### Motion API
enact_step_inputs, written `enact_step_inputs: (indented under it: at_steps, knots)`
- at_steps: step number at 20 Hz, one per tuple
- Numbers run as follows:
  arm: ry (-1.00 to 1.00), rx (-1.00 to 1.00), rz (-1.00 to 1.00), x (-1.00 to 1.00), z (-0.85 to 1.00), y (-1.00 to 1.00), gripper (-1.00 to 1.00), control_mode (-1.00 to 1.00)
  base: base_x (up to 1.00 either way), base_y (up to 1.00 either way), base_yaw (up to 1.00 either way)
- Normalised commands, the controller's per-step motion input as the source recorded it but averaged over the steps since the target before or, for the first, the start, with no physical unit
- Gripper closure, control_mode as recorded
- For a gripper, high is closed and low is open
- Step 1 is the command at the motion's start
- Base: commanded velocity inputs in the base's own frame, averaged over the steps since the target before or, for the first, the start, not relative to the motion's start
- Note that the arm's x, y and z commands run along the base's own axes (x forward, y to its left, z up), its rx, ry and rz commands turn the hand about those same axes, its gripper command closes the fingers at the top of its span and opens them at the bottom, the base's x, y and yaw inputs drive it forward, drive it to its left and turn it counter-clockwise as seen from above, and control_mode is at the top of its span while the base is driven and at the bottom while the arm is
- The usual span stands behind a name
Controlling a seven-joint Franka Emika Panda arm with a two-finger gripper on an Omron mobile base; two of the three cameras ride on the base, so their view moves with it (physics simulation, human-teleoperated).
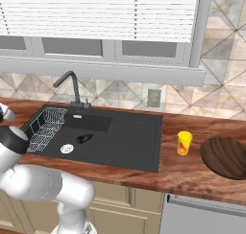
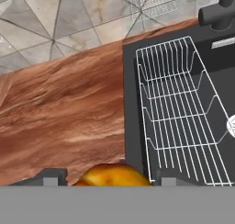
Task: Remove the eggplant and peach from the sink. Then move the bowl and cup from the counter to the sink for washing.
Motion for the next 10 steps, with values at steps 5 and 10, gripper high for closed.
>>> enact_step_inputs:
  at_steps: [5,10]
  knots:
    - [0.00,0.08,0.01,0.00,-0.04,0.23,1.00,-1.00,0.00,0.00,0.00]
    - [0.00,0.04,0.00,0.00,-0.14,0.22,1.00,-1.00,0.00,0.00,0.00]
